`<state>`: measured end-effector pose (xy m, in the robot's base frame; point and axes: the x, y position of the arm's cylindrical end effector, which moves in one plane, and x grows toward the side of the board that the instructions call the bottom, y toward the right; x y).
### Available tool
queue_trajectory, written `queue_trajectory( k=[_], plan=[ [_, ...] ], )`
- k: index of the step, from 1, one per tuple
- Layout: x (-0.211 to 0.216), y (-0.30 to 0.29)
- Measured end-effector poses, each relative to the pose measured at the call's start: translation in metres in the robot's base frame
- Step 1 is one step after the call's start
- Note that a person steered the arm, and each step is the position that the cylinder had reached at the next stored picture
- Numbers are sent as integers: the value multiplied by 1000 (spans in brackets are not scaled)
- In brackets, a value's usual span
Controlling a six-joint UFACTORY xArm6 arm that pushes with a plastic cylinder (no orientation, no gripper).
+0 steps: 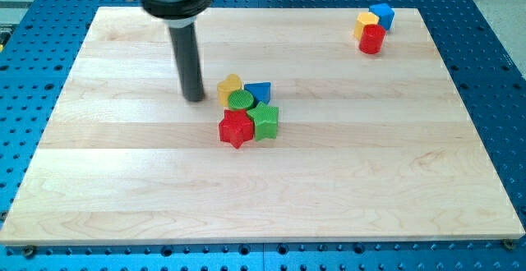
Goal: Put the heart at the left side of the hexagon
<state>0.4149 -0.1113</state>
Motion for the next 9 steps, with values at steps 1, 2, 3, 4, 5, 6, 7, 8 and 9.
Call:
queue_trajectory(
  k=[1, 2, 3, 4, 5, 6, 7, 8, 9],
  plan=[
    [18, 22],
    [0, 56],
    [-27, 103],
    [-61, 129],
    [-90, 170],
    [-107, 222],
    [-116, 210],
    [-128, 208],
    [-141, 230]
  ],
)
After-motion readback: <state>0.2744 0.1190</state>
